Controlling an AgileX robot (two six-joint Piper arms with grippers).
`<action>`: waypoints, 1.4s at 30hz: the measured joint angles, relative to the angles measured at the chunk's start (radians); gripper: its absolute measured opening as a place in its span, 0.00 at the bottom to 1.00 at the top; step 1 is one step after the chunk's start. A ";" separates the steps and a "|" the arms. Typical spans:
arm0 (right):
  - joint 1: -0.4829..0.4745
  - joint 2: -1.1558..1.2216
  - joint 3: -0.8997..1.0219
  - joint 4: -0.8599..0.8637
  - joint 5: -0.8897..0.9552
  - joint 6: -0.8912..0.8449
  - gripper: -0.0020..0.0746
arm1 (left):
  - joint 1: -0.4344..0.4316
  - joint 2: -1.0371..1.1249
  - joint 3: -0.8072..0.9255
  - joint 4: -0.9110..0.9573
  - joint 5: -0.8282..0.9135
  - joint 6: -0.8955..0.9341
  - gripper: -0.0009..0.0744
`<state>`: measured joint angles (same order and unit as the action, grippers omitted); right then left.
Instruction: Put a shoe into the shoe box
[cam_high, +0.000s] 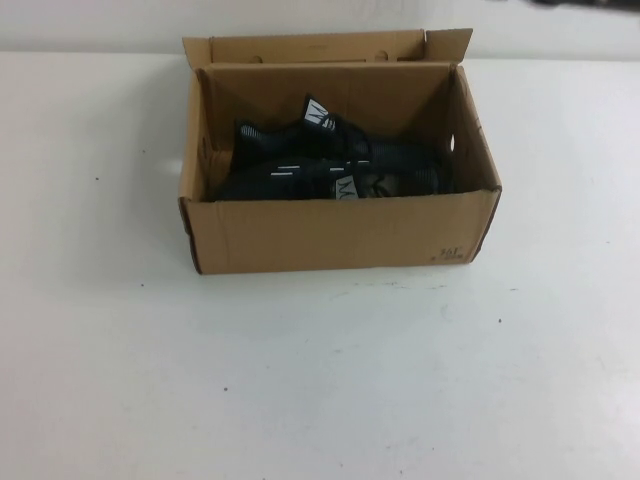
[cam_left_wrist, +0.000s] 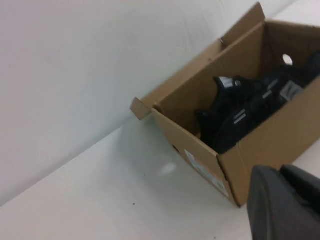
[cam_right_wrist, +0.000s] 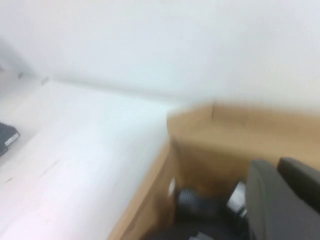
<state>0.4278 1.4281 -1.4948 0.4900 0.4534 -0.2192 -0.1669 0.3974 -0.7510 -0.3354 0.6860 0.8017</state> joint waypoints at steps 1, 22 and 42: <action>0.000 -0.043 0.000 -0.011 0.005 -0.038 0.04 | 0.000 -0.005 0.000 0.004 -0.015 -0.034 0.01; 0.000 -1.028 0.816 -0.013 -0.030 -0.274 0.00 | 0.000 -0.006 0.127 -0.160 -0.066 -0.326 0.01; 0.000 -1.243 1.234 0.065 -0.178 -0.258 0.00 | 0.000 -0.006 0.159 -0.161 -0.076 -0.360 0.01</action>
<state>0.4278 0.1849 -0.2606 0.5553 0.2758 -0.4768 -0.1669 0.3910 -0.5920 -0.4960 0.6097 0.4414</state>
